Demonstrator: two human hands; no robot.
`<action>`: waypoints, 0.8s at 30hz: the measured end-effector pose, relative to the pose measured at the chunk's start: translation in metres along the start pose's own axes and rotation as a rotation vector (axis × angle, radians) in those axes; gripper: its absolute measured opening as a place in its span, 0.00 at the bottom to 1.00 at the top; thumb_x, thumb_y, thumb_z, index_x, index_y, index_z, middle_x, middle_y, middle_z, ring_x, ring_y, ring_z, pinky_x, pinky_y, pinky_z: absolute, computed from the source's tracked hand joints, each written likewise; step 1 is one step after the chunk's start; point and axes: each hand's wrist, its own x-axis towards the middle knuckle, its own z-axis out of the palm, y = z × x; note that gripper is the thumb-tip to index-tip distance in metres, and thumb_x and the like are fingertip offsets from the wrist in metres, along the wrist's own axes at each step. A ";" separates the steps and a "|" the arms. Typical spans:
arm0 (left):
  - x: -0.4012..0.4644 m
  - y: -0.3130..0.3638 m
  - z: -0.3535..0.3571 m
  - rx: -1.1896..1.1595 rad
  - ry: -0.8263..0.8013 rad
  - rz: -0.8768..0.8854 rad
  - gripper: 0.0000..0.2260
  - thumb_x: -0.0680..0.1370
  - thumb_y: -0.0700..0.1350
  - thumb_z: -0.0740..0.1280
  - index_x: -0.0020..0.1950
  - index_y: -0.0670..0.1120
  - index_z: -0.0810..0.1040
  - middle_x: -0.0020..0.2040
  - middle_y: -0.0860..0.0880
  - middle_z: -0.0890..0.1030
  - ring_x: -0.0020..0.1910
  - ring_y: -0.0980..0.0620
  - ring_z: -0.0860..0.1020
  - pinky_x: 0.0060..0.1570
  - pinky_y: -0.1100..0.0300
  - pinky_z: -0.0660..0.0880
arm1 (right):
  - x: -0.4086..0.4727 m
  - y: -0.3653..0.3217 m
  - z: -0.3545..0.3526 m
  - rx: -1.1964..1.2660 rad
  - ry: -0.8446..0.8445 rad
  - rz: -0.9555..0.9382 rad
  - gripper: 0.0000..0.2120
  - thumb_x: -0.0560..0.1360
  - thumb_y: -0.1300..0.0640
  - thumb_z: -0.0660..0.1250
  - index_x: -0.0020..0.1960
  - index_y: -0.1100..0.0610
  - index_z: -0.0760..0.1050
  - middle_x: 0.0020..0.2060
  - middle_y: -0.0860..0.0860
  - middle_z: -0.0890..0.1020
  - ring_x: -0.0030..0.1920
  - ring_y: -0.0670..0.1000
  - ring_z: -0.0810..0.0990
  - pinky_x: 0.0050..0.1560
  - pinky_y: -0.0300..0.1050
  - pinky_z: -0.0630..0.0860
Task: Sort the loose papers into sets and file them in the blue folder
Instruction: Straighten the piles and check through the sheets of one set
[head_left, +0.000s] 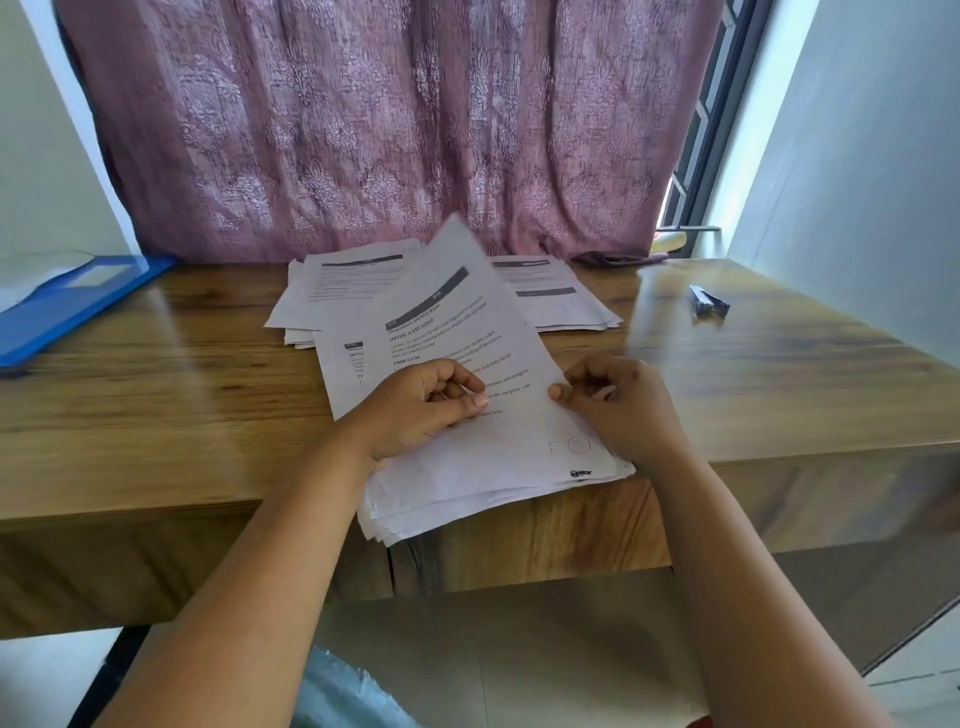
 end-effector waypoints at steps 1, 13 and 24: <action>0.000 0.001 0.000 -0.008 -0.002 -0.005 0.08 0.76 0.45 0.72 0.54 0.48 0.81 0.47 0.47 0.81 0.56 0.42 0.79 0.62 0.51 0.76 | 0.000 -0.002 -0.001 0.031 0.000 0.019 0.05 0.69 0.50 0.76 0.39 0.49 0.81 0.40 0.46 0.81 0.41 0.47 0.77 0.41 0.37 0.73; -0.005 0.009 0.001 -0.074 0.018 -0.021 0.07 0.77 0.42 0.70 0.55 0.45 0.80 0.49 0.45 0.83 0.48 0.54 0.81 0.45 0.68 0.76 | 0.009 -0.008 -0.023 0.861 -0.528 0.341 0.15 0.80 0.64 0.60 0.64 0.64 0.76 0.58 0.60 0.81 0.54 0.55 0.83 0.50 0.45 0.82; -0.004 0.021 -0.002 -0.351 0.173 -0.135 0.29 0.76 0.67 0.55 0.56 0.43 0.76 0.42 0.41 0.82 0.40 0.42 0.79 0.41 0.55 0.78 | -0.001 -0.033 -0.008 0.262 -0.604 -0.158 0.17 0.82 0.62 0.58 0.62 0.46 0.79 0.64 0.38 0.78 0.67 0.38 0.71 0.68 0.35 0.65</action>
